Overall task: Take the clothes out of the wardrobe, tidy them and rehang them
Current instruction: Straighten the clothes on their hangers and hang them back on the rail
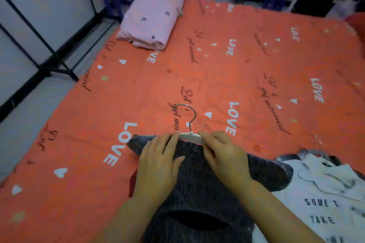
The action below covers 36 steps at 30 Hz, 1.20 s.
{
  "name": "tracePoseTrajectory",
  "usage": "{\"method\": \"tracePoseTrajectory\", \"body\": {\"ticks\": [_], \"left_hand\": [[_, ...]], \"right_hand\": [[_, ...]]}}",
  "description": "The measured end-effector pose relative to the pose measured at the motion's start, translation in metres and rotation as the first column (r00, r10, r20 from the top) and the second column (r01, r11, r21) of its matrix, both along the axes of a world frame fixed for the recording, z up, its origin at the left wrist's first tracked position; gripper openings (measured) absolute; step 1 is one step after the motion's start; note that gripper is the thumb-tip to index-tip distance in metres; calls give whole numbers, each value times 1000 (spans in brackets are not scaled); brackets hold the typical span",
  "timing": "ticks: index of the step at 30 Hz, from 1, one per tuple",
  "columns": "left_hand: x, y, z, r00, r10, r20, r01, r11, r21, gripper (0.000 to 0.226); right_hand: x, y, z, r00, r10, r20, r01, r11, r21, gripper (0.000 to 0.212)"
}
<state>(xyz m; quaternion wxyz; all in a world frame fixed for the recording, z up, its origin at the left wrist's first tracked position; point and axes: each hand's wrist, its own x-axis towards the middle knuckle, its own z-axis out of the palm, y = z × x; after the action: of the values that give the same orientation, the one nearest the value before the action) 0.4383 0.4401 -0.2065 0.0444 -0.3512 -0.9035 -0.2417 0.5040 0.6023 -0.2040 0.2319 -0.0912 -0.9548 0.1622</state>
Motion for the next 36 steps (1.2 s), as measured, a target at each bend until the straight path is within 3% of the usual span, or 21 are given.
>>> {"method": "tracePoseTrajectory", "body": {"ticks": [8,12,15,19,24,32,36], "left_hand": [[4,-115,121,958,223,-182,-175,953,246,45],[22,-183,164,898,381,-219,-301,896,326,45],[52,-240,185,810,521,-271,-432,841,325,46],[107,-327,207,638,708,-304,-621,706,340,47],[192,-430,234,381,865,-326,-788,488,374,44],[330,-591,257,-61,926,-373,-905,107,412,49],[397,-676,258,-205,908,-366,-897,-24,442,47]], "right_hand": [[-2,-115,134,954,245,-172,-254,967,-33,31],[-9,-179,176,874,413,-254,-438,898,-45,30],[-11,-231,199,770,577,-274,-608,793,-39,34],[-5,-319,222,564,770,-299,-809,587,-14,36],[23,-444,247,313,912,-266,-945,328,13,38],[98,-655,264,-130,970,-206,-976,-89,199,44],[149,-763,267,-272,941,-200,-943,-220,249,43]]}}
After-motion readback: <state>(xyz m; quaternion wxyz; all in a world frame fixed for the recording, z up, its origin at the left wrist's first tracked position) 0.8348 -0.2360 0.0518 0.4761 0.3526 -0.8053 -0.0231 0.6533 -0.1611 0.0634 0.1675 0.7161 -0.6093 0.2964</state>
